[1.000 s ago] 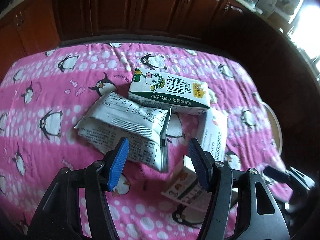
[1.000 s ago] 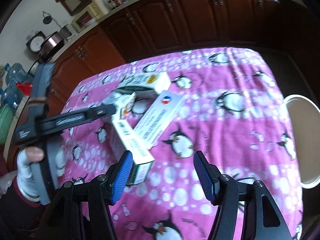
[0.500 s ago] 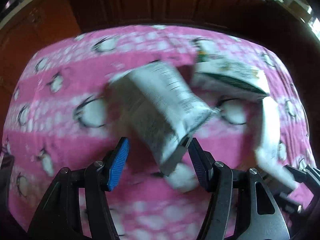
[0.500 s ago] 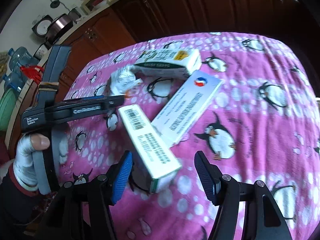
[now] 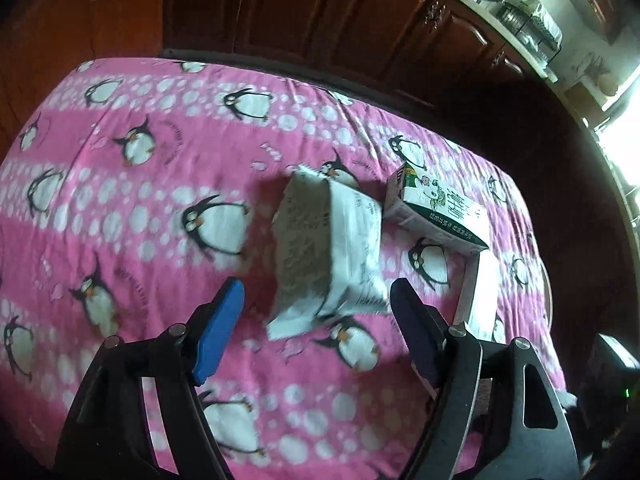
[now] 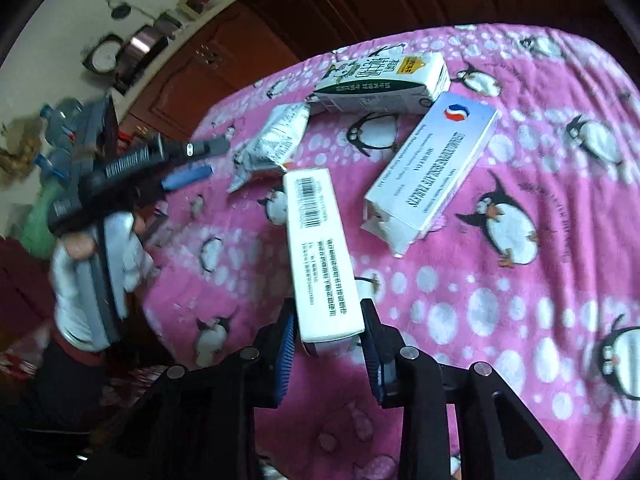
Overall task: Collect trash
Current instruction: 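Grasp the white snack bag with the left gripper while the right gripper grasps the white medicine box, then carry the snack bag and medicine box toward the white bucket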
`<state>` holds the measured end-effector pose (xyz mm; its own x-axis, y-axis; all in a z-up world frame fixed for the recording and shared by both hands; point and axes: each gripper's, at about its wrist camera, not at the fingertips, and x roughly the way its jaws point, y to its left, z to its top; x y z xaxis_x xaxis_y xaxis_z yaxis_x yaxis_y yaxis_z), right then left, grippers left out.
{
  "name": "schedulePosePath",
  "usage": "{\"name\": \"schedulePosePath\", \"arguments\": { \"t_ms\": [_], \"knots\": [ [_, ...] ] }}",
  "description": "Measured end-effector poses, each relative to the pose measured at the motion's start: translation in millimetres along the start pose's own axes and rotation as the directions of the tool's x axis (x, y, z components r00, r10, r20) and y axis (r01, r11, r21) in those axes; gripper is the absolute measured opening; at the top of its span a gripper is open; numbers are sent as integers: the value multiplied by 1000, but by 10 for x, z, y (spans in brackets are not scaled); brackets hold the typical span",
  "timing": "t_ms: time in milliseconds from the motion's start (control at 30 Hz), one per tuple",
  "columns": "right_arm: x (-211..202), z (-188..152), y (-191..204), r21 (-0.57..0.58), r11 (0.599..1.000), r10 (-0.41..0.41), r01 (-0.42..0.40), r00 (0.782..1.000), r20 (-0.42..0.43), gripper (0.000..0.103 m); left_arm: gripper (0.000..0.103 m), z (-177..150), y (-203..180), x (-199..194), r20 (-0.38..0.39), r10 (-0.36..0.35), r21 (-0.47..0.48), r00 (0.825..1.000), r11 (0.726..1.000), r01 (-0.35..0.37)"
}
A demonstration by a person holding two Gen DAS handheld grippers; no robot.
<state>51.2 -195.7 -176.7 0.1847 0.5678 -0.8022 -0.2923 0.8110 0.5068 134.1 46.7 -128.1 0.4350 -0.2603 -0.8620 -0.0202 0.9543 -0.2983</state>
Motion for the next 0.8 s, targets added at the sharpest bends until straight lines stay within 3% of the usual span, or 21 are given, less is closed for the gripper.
{"name": "schedulePosePath", "arguments": {
  "t_ms": [67,300,367,467,500,533,800],
  "knots": [
    [-49,29,-3,-11,1000,-29,30,999,29,57,75,49,-151,127,-5,34,21,999,999,-34],
    [31,192,-97,-3,998,-55,55,998,18,57,75,135,-320,513,-56,157,73,986,986,-153],
    [98,232,-74,-6,999,-44,44,999,13,57,75,123,-319,581,-71,159,86,985,984,-153],
    [141,246,-44,-3,1000,-24,24,1000,17,40,74,106,-313,616,-78,150,98,986,985,-142],
    [139,236,-18,-4,1000,-16,16,1000,22,35,68,97,-305,619,-76,144,102,987,985,-136],
    [118,224,8,-9,1000,-3,3,999,34,34,63,89,-296,619,-74,134,105,988,987,-126],
    [-174,130,76,-35,999,2,1,995,103,28,55,-118,-170,223,-6,64,98,998,993,-63]
  ]
}}
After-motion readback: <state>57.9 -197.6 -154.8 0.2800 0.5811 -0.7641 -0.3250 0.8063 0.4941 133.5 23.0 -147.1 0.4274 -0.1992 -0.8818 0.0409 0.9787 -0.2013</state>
